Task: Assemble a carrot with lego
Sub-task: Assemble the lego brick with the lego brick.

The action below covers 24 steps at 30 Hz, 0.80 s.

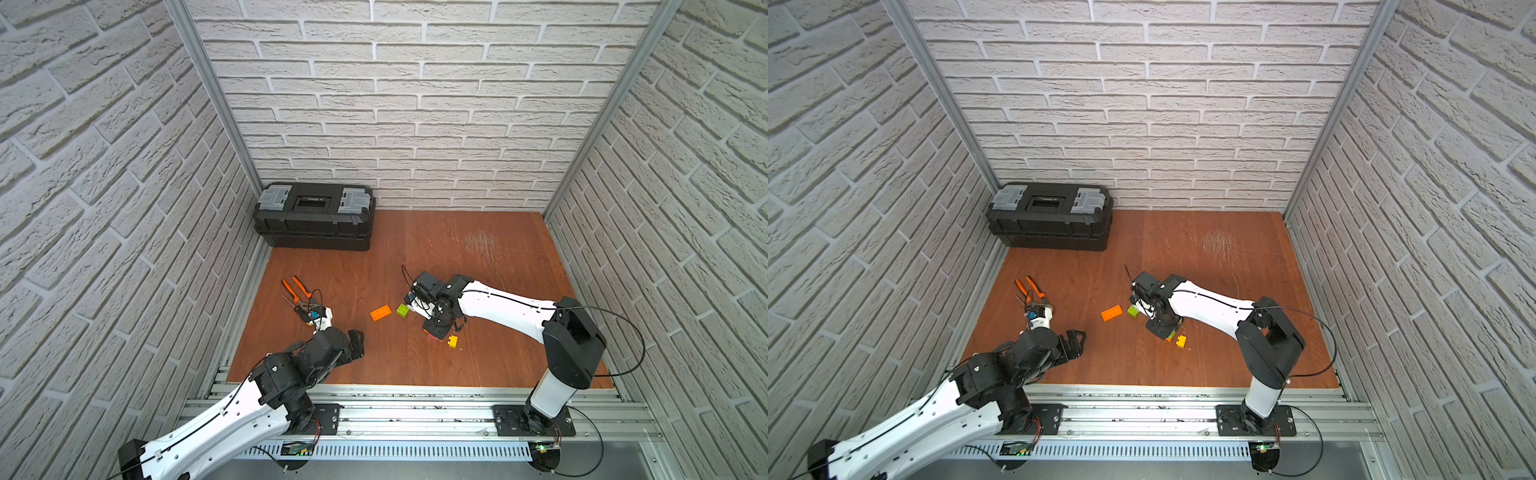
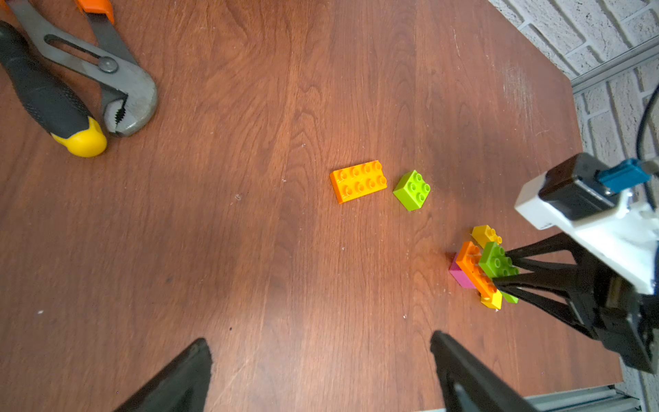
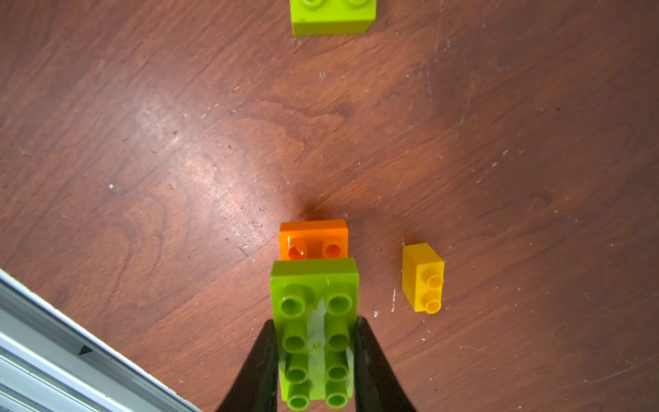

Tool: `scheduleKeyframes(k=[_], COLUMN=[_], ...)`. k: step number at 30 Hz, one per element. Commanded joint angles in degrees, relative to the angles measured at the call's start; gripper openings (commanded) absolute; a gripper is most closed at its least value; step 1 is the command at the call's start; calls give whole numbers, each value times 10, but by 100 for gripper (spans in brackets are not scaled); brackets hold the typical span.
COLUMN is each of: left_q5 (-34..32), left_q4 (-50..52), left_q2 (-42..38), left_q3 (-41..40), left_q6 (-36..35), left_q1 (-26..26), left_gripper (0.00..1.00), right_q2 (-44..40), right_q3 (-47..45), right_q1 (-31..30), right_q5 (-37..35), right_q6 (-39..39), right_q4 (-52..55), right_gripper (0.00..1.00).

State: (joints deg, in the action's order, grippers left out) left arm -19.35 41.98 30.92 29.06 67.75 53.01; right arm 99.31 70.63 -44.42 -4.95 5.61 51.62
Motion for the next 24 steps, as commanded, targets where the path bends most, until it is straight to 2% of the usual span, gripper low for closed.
scheduleKeyframes(k=[1, 13, 24], left_q5=[-1, -1, 0], left_q4=[-10, -9, -10], left_q2=[-5, -6, -2], left_q3=[-8, -9, -8], left_q6=[3, 4, 3], left_q1=[2, 2, 2], left_gripper=[98, 98, 98], right_q2=[7, 36, 45], right_q3=[2, 6, 3], right_q1=[-5, -5, -5], right_q5=[5, 4, 3], right_q6=[4, 9, 5], right_q4=[1, -5, -16], right_gripper=[5, 6, 13])
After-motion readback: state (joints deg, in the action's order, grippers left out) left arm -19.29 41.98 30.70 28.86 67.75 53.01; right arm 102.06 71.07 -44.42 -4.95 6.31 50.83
